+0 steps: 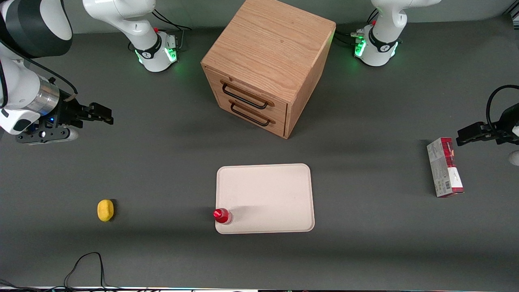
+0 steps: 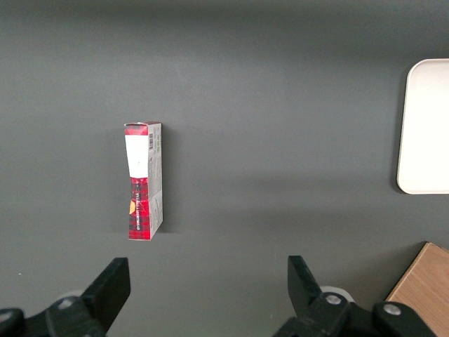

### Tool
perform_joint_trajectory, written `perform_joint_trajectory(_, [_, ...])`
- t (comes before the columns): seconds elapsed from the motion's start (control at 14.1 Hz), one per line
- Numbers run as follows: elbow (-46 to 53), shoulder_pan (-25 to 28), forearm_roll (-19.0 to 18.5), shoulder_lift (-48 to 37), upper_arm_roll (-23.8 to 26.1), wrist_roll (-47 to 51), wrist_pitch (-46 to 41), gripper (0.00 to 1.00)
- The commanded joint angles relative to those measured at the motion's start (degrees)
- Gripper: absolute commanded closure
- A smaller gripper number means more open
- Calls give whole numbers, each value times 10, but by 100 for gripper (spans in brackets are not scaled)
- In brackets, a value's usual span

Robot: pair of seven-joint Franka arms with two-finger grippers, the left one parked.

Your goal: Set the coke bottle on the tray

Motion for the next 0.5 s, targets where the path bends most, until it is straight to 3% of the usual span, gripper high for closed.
perform_joint_trajectory(0.0, [25, -16, 29, 3, 2, -10, -25, 0])
perform_joint_trajectory(0.43, [41, -11, 36, 5, 1, -10, -37, 0])
